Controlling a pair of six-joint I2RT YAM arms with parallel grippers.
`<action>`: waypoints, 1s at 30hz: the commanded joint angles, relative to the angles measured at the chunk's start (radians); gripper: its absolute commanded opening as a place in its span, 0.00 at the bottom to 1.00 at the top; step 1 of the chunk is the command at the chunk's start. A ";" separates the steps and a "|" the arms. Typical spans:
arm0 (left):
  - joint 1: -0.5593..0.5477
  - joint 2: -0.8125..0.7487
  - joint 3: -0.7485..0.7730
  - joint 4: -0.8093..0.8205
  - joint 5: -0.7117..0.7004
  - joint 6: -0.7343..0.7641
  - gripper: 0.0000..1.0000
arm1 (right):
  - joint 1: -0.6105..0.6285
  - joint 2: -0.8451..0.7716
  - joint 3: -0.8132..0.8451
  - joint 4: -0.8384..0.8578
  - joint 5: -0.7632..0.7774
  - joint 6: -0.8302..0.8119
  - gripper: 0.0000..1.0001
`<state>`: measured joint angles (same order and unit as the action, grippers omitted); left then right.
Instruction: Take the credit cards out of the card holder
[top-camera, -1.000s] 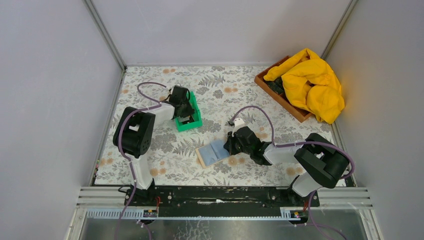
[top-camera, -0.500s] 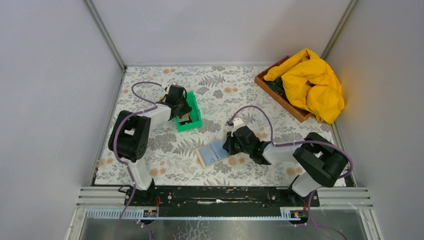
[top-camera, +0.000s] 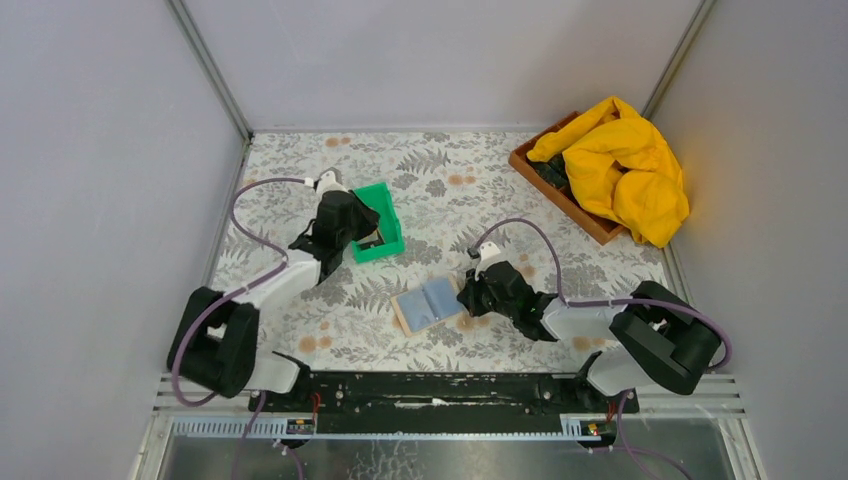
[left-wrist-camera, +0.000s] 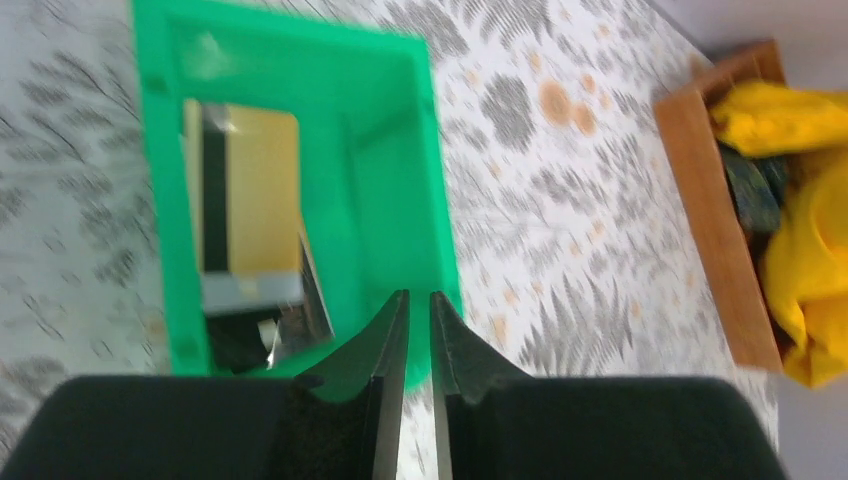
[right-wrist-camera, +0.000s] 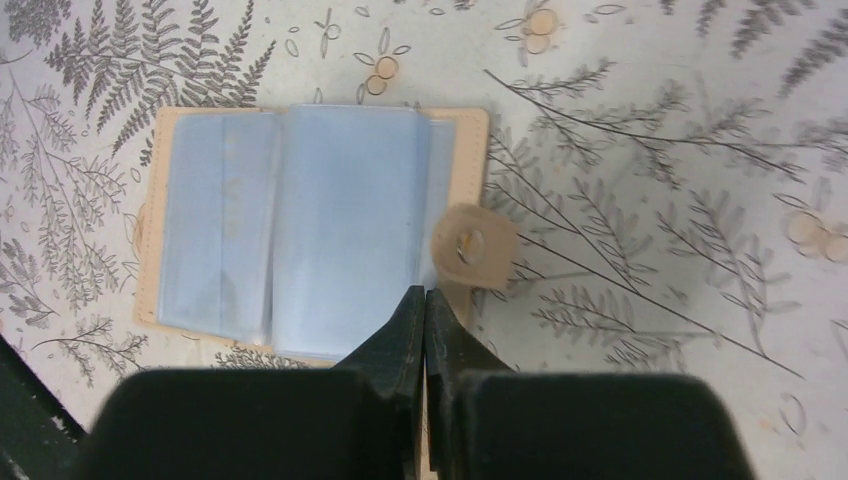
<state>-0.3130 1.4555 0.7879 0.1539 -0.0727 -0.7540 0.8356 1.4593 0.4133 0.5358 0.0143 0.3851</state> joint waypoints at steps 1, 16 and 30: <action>-0.169 -0.162 -0.153 0.117 -0.164 -0.006 0.19 | -0.003 -0.107 -0.053 0.047 0.098 -0.048 0.10; -0.510 -0.508 -0.419 0.006 -0.363 0.051 0.37 | 0.165 -0.214 -0.056 0.051 0.227 -0.206 0.57; -0.297 -0.115 -0.289 0.148 -0.221 -0.031 0.59 | 0.347 0.013 0.119 0.040 0.347 -0.299 0.56</action>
<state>-0.6392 1.3186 0.5438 0.1928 -0.3309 -0.7662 1.1828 1.4483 0.5610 0.5045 0.3180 0.1108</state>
